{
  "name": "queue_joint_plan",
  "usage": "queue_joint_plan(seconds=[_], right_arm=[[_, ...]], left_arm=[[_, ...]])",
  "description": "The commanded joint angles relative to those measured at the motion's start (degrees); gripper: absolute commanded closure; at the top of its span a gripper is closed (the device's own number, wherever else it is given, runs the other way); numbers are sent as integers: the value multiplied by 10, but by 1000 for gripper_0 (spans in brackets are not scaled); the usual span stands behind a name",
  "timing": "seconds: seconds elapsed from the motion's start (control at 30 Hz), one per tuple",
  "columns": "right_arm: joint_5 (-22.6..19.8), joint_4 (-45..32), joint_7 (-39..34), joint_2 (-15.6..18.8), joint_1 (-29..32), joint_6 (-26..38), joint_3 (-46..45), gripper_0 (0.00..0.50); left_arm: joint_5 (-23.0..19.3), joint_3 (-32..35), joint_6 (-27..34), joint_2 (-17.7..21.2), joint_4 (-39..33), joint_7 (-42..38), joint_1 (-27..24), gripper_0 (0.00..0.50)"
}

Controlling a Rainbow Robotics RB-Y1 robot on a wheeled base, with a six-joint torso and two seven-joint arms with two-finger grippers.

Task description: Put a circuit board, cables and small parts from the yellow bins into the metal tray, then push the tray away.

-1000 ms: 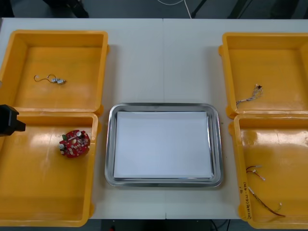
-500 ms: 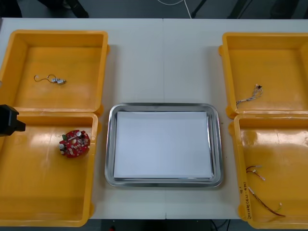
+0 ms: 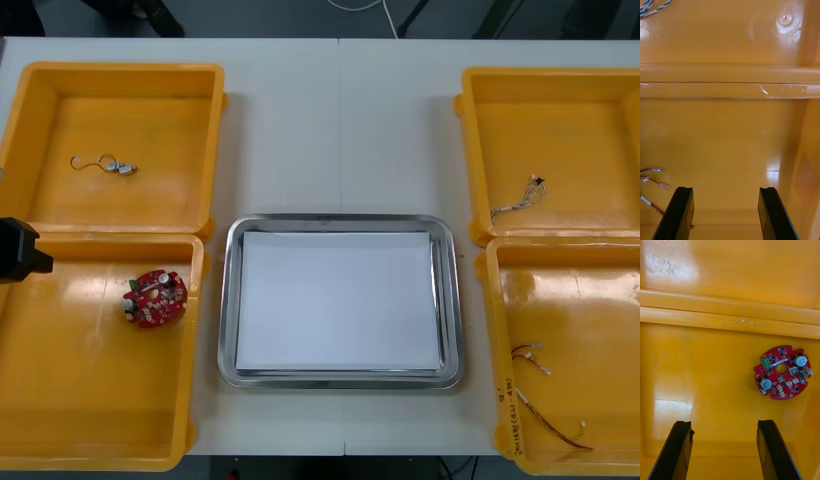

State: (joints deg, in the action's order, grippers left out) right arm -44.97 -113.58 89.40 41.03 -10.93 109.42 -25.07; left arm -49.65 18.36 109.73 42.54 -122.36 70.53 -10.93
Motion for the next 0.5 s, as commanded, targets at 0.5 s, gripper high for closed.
queue_joint_plan(seconds=[0.5], right_arm=[[5, -16, -23, -2, -14, -4, -5, 0]], left_arm=[[-4, -10, 3, 24, -10, 65, 8, 0]])
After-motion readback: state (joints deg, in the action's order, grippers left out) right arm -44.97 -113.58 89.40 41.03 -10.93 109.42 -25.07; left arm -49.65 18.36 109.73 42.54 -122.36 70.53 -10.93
